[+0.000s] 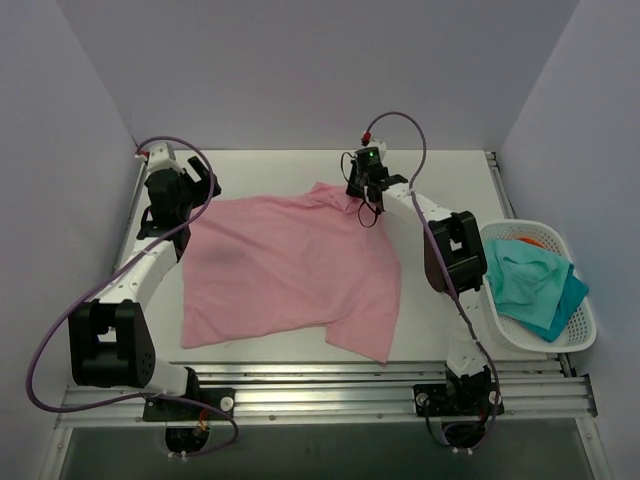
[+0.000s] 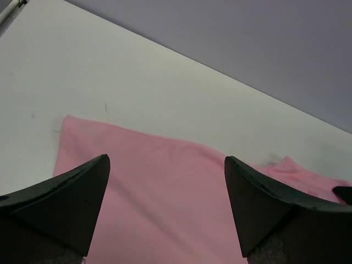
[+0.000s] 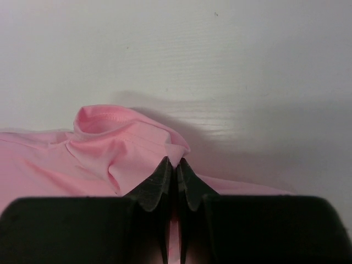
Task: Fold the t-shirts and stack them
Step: Flatten the tshirt out
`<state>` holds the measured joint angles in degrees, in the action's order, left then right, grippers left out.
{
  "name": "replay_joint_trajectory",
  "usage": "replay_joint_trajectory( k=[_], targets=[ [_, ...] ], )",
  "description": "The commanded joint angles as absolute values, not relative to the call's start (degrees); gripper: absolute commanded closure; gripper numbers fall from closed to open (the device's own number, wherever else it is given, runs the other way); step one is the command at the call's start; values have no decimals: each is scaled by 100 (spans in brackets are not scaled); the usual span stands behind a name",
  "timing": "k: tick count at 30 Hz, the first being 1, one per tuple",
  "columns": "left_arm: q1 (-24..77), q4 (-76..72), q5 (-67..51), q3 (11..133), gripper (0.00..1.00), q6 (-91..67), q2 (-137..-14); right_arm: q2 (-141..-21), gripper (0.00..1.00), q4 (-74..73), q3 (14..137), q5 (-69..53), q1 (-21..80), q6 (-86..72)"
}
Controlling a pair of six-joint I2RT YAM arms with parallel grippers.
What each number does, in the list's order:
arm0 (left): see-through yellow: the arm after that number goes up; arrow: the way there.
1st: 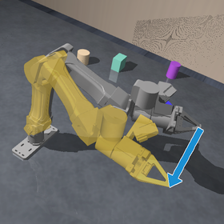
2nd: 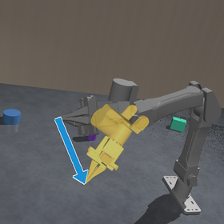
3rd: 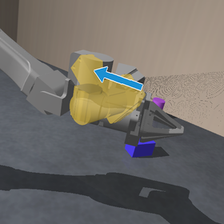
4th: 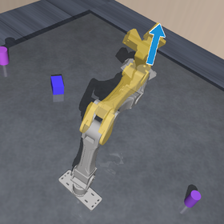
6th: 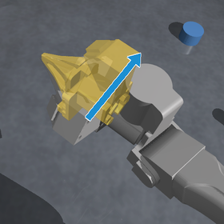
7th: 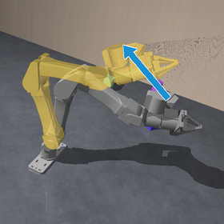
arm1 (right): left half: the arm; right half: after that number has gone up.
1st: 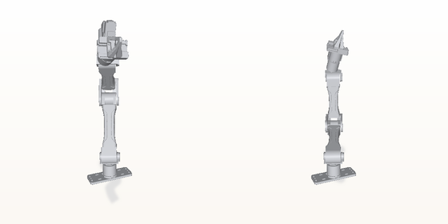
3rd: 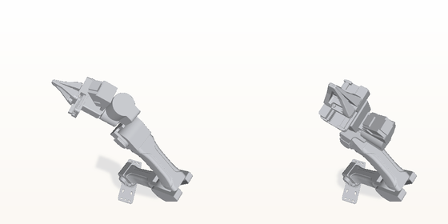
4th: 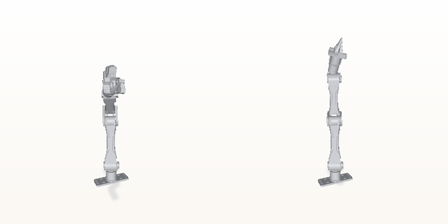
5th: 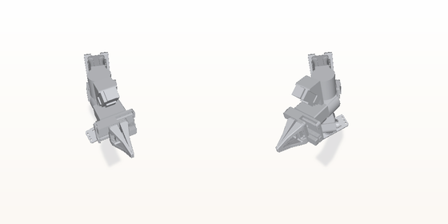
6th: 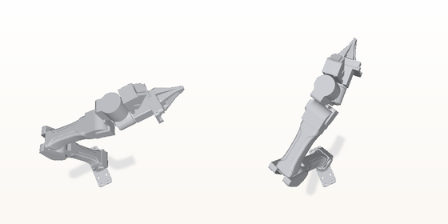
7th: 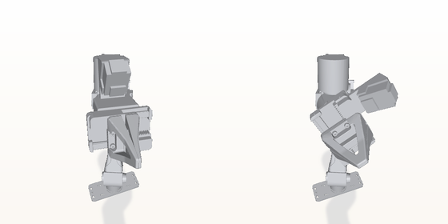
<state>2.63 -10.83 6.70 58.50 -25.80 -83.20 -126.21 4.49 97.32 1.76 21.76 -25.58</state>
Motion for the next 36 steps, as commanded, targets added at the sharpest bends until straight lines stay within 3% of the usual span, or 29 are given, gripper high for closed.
replay_joint_trajectory(
  k=[1,3,4,5,15,19,21,36],
  targets=[
    [272,-1354,580,5924,6,-2479,-8358,-12348,99,115,10203,474,2162,-2382],
    [272,-1345,580,5933,6,-2470,-8376,-12419,91,44,10379,554,2136,-2321],
    [281,-1345,580,5941,6,-2461,-8385,-12462,79,27,10423,580,2136,-2312],
    [273,-1345,580,5941,6,-2452,-8393,-12480,76,26,10450,580,2118,-2285],
    [272,-1354,554,5994,6,-2443,-8517,-12788,72,35,10626,457,2004,-2268],
    [281,-1362,510,5994,6,-2443,-8543,-12893,50,44,10521,545,1986,-2241],
    [290,-1371,484,5985,6,-2452,-8534,-13059,46,61,10521,554,1943,-2250],
    [343,-1354,492,5941,6,-2417,-8473,-13685,51,281,10758,316,1846,-2408]
  ],
)
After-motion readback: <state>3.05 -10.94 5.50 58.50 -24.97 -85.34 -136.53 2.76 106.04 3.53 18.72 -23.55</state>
